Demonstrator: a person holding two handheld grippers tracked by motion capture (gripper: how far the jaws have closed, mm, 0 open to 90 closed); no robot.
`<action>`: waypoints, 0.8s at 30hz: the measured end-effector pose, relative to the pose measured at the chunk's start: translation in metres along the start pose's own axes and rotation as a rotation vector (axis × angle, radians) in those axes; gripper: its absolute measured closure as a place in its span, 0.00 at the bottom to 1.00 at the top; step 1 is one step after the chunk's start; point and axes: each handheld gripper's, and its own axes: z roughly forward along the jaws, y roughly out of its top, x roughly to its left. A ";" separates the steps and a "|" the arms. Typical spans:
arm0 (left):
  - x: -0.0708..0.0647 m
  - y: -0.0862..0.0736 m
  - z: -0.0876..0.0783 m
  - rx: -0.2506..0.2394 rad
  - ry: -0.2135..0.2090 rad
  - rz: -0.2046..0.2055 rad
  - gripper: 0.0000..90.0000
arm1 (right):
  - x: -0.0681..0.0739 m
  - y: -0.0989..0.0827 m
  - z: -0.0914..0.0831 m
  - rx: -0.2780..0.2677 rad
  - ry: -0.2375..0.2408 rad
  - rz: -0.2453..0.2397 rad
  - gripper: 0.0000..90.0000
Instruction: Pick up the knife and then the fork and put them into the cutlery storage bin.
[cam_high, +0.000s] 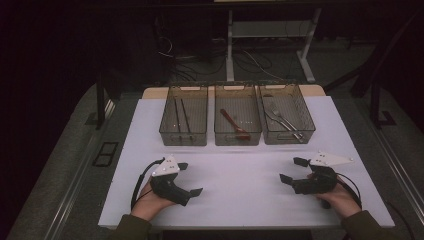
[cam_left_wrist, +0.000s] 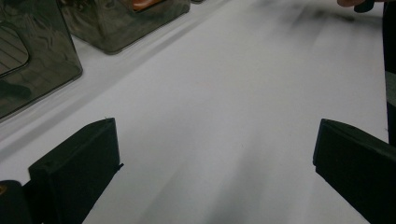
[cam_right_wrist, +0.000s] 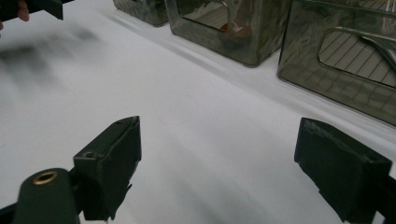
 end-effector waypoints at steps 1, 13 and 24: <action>0.000 0.000 0.000 0.000 0.000 0.000 0.00 | 0.001 -0.001 -0.001 0.001 0.000 0.002 0.16; 0.000 -0.001 -0.001 0.002 0.004 -0.004 0.00 | 0.005 -0.011 -0.008 -0.001 -0.015 -0.027 0.16; 0.001 -0.002 -0.001 0.006 0.008 -0.004 0.00 | 0.003 -0.018 -0.016 0.012 -0.011 -0.023 0.16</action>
